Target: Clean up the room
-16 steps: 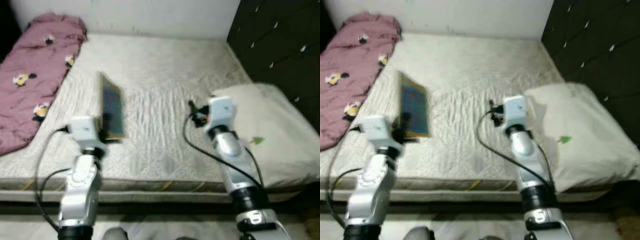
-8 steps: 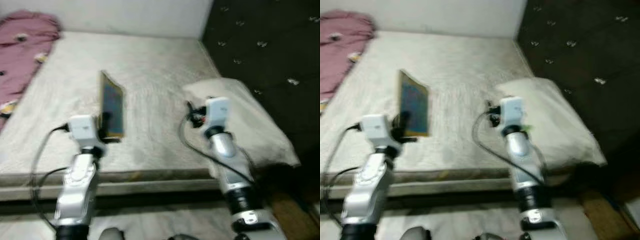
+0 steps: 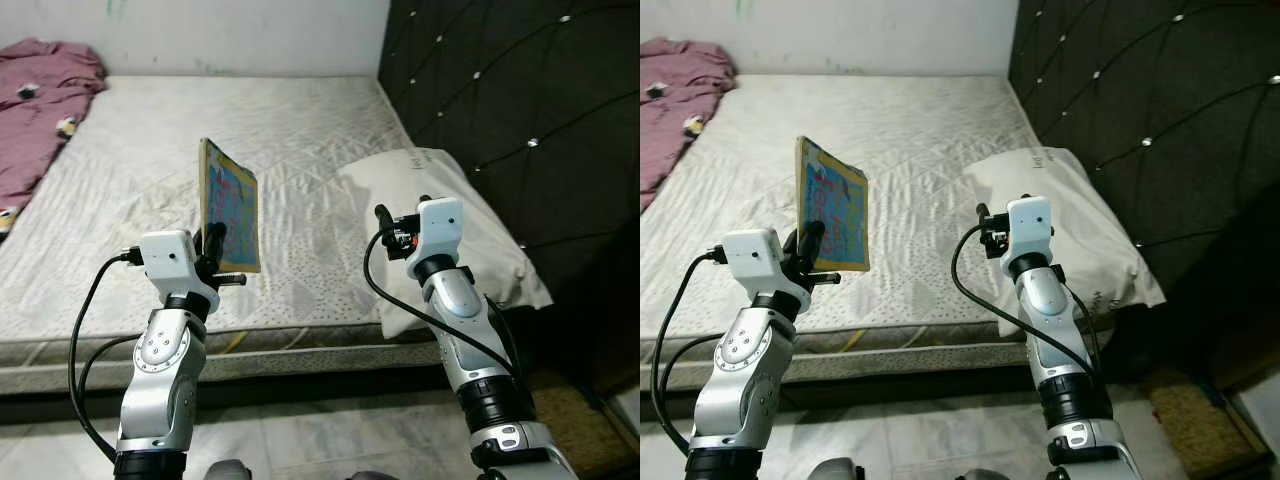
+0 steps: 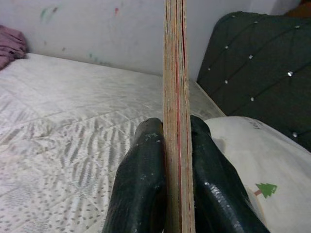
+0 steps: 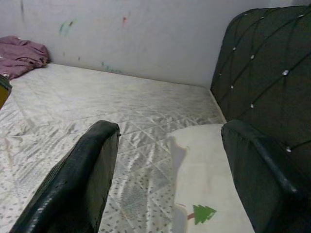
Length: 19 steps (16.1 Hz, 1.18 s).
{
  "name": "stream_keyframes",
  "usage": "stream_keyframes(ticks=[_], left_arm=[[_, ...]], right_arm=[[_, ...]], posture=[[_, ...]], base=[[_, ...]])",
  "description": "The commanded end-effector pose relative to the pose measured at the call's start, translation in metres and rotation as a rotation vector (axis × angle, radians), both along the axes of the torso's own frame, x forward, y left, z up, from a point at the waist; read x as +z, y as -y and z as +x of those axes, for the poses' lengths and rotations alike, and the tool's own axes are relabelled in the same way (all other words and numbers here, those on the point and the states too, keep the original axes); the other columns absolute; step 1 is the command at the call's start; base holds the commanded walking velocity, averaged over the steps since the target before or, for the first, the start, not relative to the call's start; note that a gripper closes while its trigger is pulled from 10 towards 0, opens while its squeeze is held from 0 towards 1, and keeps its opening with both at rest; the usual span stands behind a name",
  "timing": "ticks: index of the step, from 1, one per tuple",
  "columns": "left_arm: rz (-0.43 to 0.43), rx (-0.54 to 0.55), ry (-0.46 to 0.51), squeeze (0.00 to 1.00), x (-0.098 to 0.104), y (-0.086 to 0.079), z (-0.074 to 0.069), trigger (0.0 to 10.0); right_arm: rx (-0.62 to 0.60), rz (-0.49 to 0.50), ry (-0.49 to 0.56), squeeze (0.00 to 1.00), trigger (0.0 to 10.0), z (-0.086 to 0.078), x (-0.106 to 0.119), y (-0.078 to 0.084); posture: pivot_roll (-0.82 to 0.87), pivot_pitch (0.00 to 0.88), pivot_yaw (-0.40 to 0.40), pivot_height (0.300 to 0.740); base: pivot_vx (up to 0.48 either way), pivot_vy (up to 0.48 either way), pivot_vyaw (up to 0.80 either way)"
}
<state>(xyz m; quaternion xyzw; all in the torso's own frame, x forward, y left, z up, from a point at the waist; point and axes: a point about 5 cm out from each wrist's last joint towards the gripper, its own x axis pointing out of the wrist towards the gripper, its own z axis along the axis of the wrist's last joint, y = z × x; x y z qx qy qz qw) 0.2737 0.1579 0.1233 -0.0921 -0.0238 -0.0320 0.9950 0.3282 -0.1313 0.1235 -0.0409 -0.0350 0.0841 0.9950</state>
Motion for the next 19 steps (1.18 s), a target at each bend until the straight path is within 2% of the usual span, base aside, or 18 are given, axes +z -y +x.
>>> stream_keyframes(ticks=[1, 19], left_arm=[[0.01, 0.001, 0.072, 0.0, 0.0143, -0.0035, 0.0004, 10.0], [-0.002, -0.023, 0.072, 0.0, 0.0148, -0.0017, 0.0002, 10.0]], right_arm=[[0.01, -0.002, 0.017, 0.0, 10.0, 0.0021, 0.0056, -0.0038], [0.004, -0.003, 0.015, 0.0, 10.0, 0.002, 0.0049, -0.0024]], posture=[[-0.02, 0.0, -0.039, 0.74], [-0.02, 0.0, -0.039, 0.74]], base=[[0.244, 0.0, 0.0], [0.302, 0.0, 0.0]])
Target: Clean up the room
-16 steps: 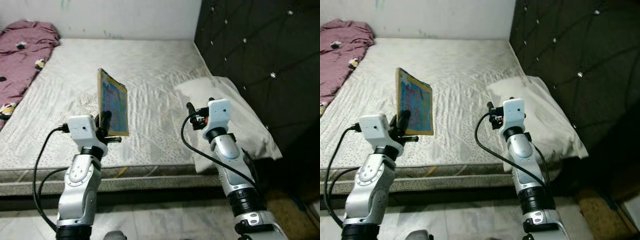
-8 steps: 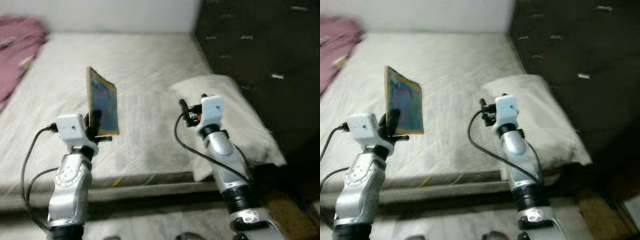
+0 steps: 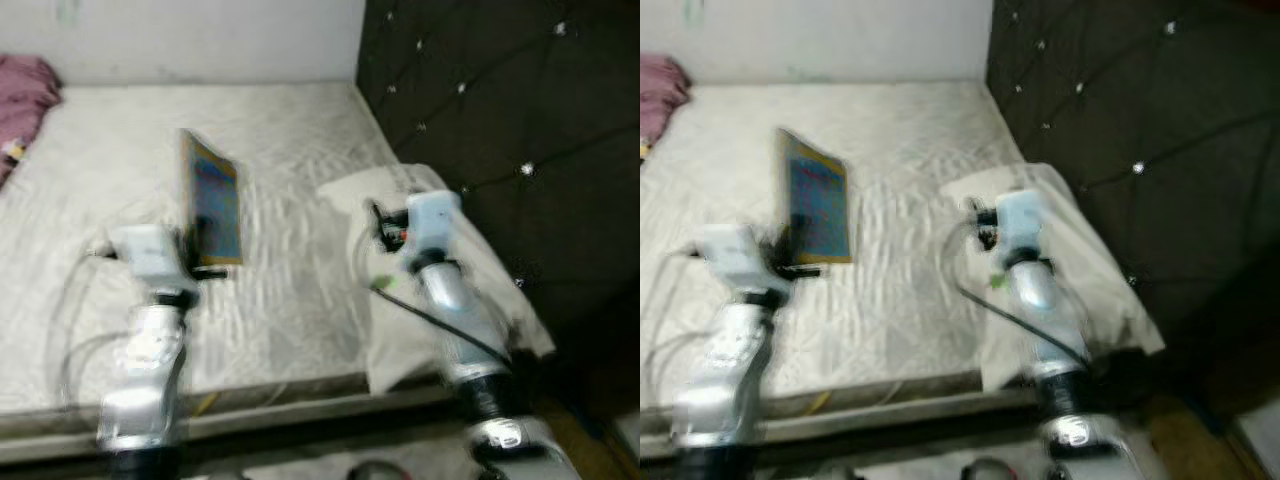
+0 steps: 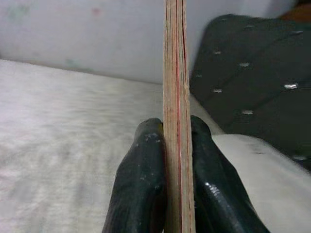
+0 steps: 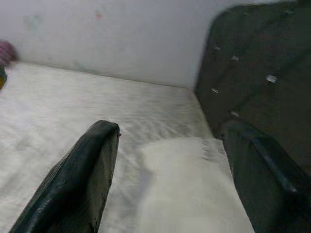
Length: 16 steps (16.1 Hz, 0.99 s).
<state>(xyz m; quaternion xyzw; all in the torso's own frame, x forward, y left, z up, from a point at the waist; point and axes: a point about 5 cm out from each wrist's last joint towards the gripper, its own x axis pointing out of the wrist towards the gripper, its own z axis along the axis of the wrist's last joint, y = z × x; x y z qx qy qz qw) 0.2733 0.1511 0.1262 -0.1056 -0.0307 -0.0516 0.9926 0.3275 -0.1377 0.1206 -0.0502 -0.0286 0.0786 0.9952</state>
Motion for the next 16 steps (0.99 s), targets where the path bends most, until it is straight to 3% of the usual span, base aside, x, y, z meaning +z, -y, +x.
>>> stream_keyframes(ticks=[1, 6, 10, 16], left_arm=[[0.016, 0.023, 0.048, 0.0, 0.011, -0.009, 0.001, 10.0], [0.014, 0.052, 0.024, 0.0, 0.009, -0.007, 0.002, 10.0], [0.018, 0.077, 0.014, 0.0, 0.008, -0.01, 0.002, 10.0], [-0.005, 0.098, -0.031, 0.0, -0.003, -0.008, -0.01, 10.0]], right_arm=[[0.016, 0.016, 0.025, 0.0, 10.0, 0.003, 0.008, -0.009], [0.012, 0.027, 0.016, 0.0, 10.0, 0.002, 0.007, -0.008], [0.009, 0.031, 0.008, 0.0, 10.0, 0.001, 0.005, -0.007], [0.006, 0.028, -0.03, 0.0, 10.0, -0.009, -0.007, -0.004]], posture=[[-0.02, 0.0, -0.039, 0.74], [-0.02, 0.0, -0.04, 0.74], [-0.02, 0.0, -0.043, 0.74], [-0.01, 0.0, -0.055, 0.74]], base=[[0.262, 0.0, 0.0], [0.0, 0.0, 0.0], [0.0, 0.0, -0.7], [0.0, 0.0, 0.0]])
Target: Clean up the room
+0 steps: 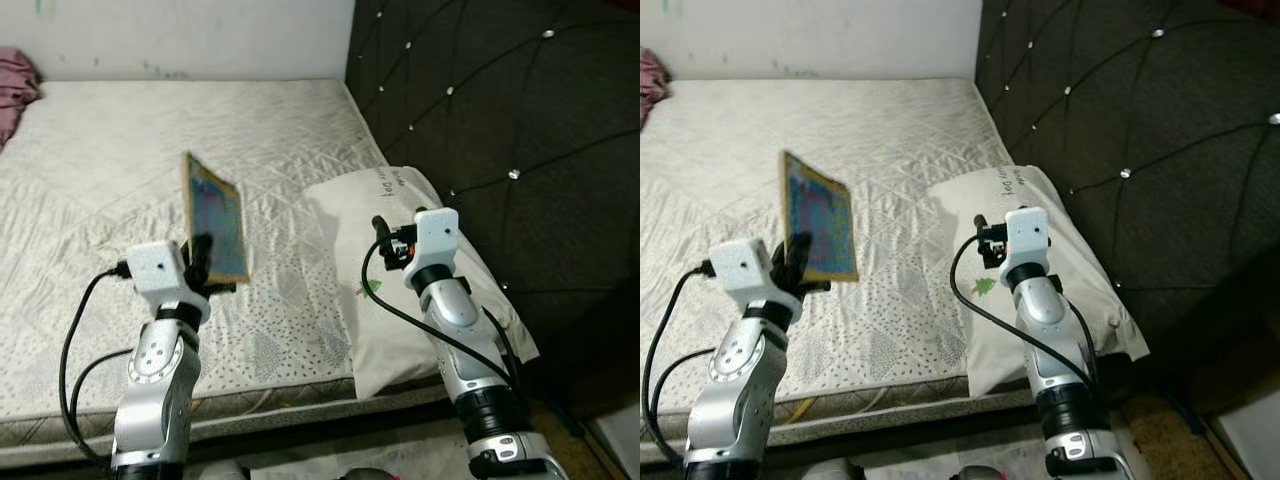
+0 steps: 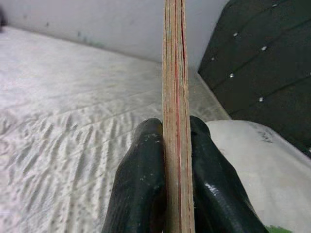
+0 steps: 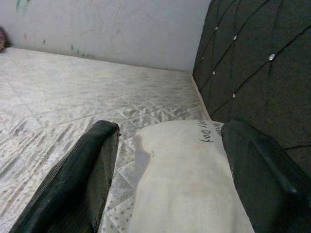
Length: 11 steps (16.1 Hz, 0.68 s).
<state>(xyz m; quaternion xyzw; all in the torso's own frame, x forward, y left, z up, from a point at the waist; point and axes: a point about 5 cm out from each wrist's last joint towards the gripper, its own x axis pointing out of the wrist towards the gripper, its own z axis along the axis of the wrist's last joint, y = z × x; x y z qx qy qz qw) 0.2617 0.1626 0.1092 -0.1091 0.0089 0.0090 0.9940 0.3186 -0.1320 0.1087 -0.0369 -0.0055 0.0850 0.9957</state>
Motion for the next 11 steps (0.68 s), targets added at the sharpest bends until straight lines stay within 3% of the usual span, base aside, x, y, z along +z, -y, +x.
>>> stream_keyframes(ticks=[1, 5, 8, 11], left_arm=[[0.007, -0.014, 0.063, 0.0, 0.015, 0.004, 0.002, 10.0], [-0.009, -0.008, 0.063, 0.0, 0.018, 0.003, 0.004, 10.0], [-0.005, 0.016, 0.03, 0.0, 0.01, 0.0, -0.006, 10.0], [0.0, 0.015, 0.03, 0.0, 0.01, 0.0, -0.006, 10.0]], right_arm=[[-0.005, 0.006, 0.016, 0.0, 10.0, -0.001, 0.005, 0.002], [-0.015, 0.015, 0.009, 0.0, 10.0, -0.001, 0.006, 0.002], [-0.032, 0.008, -0.011, 0.0, 10.0, -0.01, -0.001, 0.009], [-0.033, 0.011, -0.007, 0.0, 10.0, -0.01, 0.001, 0.007]], posture=[[-0.01, 0.0, -0.055, 0.74], [-0.02, 0.0, -0.053, 0.74], [-0.02, 0.0, -0.045, 0.74], [-0.02, 0.0, -0.037, 0.74]], base=[[0.0, 0.0, 0.0], [0.0, 0.0, -0.73], [0.0, 0.0, -0.71], [0.0, 0.0, 0.0]])
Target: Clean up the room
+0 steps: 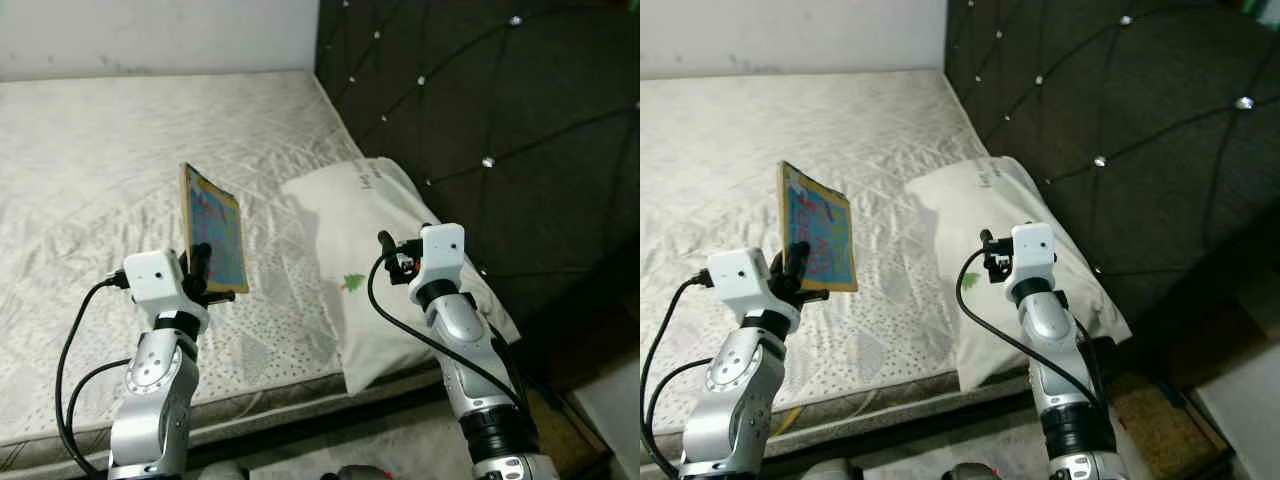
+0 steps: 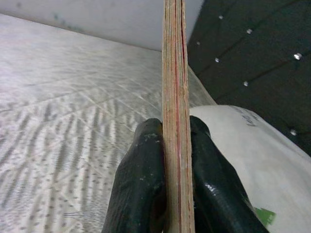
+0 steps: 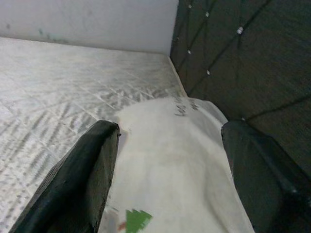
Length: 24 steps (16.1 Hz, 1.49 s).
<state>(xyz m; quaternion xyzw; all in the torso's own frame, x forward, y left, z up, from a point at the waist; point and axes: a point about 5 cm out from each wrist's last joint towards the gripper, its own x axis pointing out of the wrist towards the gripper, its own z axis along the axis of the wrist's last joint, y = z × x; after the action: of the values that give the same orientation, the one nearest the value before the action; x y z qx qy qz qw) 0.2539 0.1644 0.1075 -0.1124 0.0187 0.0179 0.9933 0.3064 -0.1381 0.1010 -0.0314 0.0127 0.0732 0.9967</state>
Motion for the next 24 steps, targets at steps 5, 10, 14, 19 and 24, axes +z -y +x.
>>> stream_keyframes(ticks=[5, 10, 14, 19, 24], left_arm=[[0.02, 0.005, 0.059, 0.0, 0.0166, 0.0001, 0.0033, 10.0], [0.029, 0.007, 0.06, 0.0, 0.0177, -0.0005, 0.0043, 10.0], [0.032, 0.007, 0.066, 0.0, 0.019, 0.0001, 0.0059, 10.0], [0.028, -0.006, 0.078, 0.0, 0.0209, 0.0017, 0.0062, 10.0], [0.022, -0.021, 0.095, 0.0, 0.023, 0.0023, 0.006, 10.0]], right_arm=[[0.007, 0.01, 0.043, 0.0, 10.0, 0.0026, 0.0126, -0.0023], [0.016, 0.009, 0.043, 0.0, 10.0, 0.0034, 0.0131, -0.0051], [0.022, 0.009, 0.046, 0.0, 10.0, 0.0042, 0.0139, -0.0053], [0.03, 0.0, 0.046, 0.0, 10.0, 0.0044, 0.0142, -0.0056], [0.036, -0.006, 0.044, 0.0, 10.0, 0.0045, 0.0139, -0.0063]], posture=[[-0.01, 0.0, -0.038, 0.74], [-0.01, 0.0, -0.039, 0.723], [-0.01, 0.0, -0.042, 0.67], [-0.01, 0.0, -0.045, 0.656], [-0.01, 0.0, -0.048, 0.656]], base=[[0.0, 0.0, 0.0], [0.0, 0.0, 0.0], [0.0, 0.0, 0.0], [0.0, 0.0, 0.0], [0.0, 0.0, 0.0]])
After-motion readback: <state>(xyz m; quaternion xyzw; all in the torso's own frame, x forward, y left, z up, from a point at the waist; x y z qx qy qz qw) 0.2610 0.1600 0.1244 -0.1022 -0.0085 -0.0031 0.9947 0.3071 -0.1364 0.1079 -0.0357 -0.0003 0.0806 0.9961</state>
